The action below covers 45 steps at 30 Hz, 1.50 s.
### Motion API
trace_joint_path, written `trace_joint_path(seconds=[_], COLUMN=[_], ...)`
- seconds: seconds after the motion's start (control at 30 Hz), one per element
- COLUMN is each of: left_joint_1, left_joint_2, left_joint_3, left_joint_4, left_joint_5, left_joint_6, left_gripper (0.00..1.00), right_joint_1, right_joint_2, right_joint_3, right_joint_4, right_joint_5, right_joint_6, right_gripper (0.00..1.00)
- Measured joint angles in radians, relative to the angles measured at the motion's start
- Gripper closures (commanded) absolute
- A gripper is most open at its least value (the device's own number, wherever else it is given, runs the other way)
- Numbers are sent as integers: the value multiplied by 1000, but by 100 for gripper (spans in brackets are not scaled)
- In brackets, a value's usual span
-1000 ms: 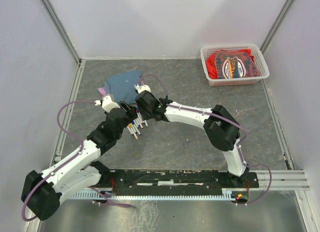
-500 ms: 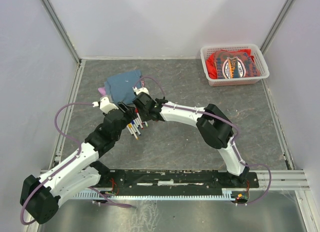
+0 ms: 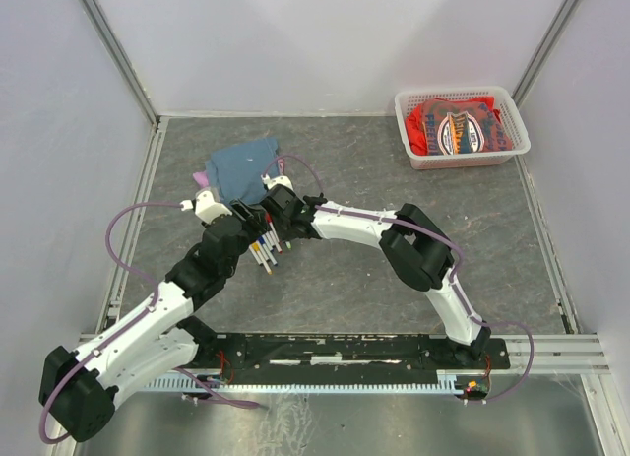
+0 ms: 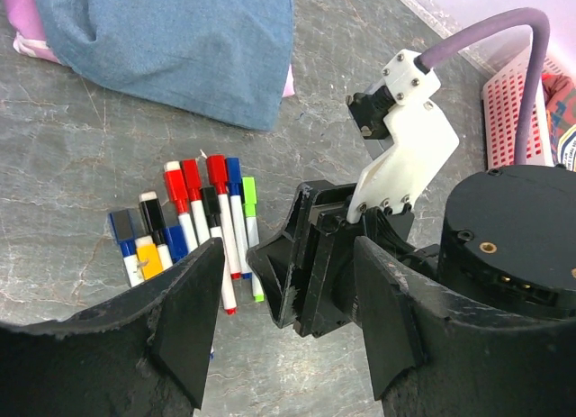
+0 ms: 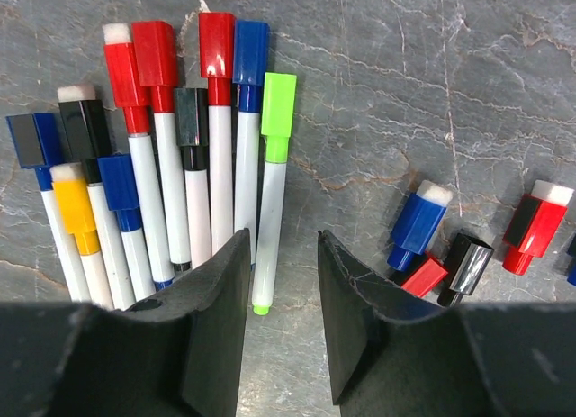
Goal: Open the pen caps
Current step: Pick up the pen from the center of the board.
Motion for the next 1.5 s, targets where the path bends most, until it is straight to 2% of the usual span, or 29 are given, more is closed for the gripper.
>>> trace_joint_path(seconds=[1.3, 1.5], left_joint_1=[0, 0], left_joint_2=[-9, -9], left_joint_3=[-4, -4], left_joint_4=[1, 1], left_joint_5=[-10, -11], left_joint_6=[0, 0], left_gripper=[34, 34], right_joint_1=[-3, -3], right_joint_2=[24, 24], right_joint_3=[2, 2], right_joint_4=[-2, -3], right_joint_5=[13, 14], right_joint_6=[6, 6], right_gripper=[58, 63])
